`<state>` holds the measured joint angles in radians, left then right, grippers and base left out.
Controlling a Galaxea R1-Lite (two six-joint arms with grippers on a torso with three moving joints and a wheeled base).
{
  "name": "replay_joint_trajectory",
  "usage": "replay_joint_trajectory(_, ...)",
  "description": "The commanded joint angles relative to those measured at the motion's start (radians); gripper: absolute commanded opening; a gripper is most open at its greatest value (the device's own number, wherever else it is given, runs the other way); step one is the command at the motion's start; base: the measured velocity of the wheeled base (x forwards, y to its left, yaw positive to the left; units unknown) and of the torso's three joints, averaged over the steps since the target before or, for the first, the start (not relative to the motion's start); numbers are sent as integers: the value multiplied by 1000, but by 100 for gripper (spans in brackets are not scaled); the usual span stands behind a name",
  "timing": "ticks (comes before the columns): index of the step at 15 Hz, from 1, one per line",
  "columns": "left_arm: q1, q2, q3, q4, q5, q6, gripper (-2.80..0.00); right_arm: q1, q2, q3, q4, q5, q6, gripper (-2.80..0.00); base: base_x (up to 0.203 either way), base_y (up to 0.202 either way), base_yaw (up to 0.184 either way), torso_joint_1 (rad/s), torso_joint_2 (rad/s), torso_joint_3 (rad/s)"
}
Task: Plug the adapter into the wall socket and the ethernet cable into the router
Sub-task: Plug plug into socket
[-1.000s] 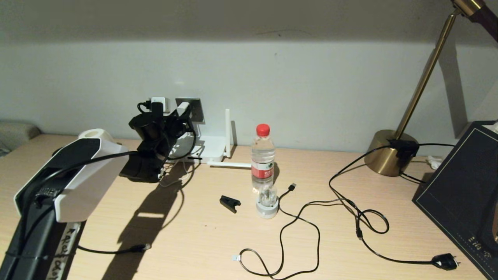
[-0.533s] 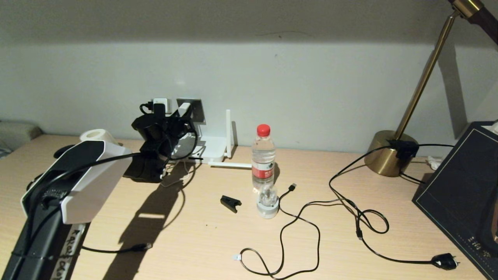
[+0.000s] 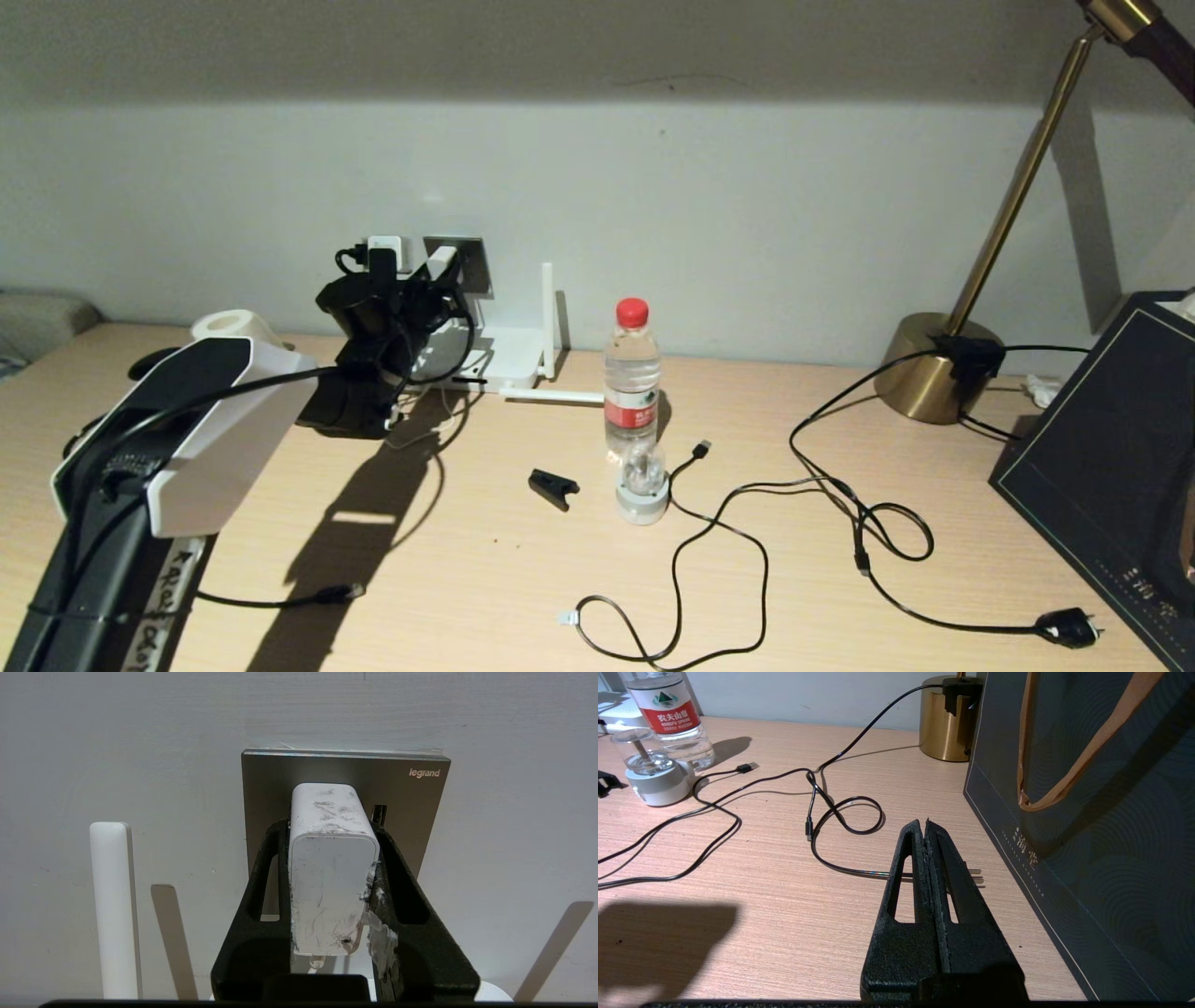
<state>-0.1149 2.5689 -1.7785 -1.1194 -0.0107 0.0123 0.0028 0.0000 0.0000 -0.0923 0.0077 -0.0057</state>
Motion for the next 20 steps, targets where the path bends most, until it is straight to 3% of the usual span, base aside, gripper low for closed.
replay_joint_trajectory(1,0,-10,4,-10,0,0,-280,0,2,35,-3,0,0,-280,0,0,0,0,0,0)
replay_joint_trajectory(20,-1,-25,41,-19,-4,0,-280,0,2,35,-1,0,0,-280,0,0,0,0,0,0)
